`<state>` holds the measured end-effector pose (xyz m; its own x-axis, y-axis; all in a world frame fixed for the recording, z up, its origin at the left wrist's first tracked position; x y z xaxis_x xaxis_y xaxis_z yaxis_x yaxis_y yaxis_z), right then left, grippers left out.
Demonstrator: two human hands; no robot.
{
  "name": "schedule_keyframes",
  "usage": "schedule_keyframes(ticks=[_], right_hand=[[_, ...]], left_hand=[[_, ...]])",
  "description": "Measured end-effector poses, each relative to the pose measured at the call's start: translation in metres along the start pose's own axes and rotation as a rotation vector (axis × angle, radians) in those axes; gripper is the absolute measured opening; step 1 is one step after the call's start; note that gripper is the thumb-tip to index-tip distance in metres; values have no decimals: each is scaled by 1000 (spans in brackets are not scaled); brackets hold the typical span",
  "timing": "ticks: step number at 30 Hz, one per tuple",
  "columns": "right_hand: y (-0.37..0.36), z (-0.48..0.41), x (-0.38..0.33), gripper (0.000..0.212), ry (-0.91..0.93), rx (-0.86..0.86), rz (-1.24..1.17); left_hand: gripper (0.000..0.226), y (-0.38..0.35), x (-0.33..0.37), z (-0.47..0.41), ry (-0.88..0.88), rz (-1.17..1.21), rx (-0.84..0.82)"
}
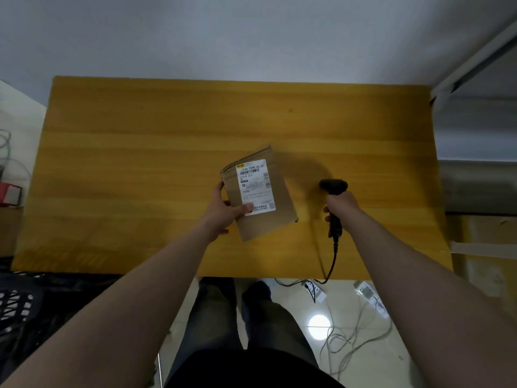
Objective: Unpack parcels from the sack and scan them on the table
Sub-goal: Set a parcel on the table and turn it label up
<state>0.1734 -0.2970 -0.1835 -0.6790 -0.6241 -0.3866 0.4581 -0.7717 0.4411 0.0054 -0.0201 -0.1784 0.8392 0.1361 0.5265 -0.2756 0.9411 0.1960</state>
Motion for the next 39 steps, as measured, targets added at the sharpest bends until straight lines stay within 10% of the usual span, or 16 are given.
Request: schedule_keyframes(ticks=[5, 9, 16, 39], right_hand=[[-7, -5, 13, 69, -37, 70, -75], [14, 20, 0, 47, 234, 479, 32], [-71, 67, -14, 44, 316, -147, 77], [-106, 452, 137, 35, 674, -71, -472]], left_hand=[[113, -1, -3, 2, 26, 2, 1], [115, -1, -1, 3, 22, -20, -3], [92, -1, -17, 21, 42, -33, -10], [23, 123, -161, 372, -301, 283, 228]])
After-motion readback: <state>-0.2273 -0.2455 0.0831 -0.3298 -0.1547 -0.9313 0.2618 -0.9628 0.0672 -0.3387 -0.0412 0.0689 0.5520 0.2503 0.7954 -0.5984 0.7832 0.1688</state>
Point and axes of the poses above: each hand's wrist, its own z-axis away from the middle knuckle, its own y-axis out of the back of the hand, x = y × z, the point moved 7 cm from there along -z, towards the middle knuckle, and after that the axes turned 4 degrees about -z, right-handed, at the moved point
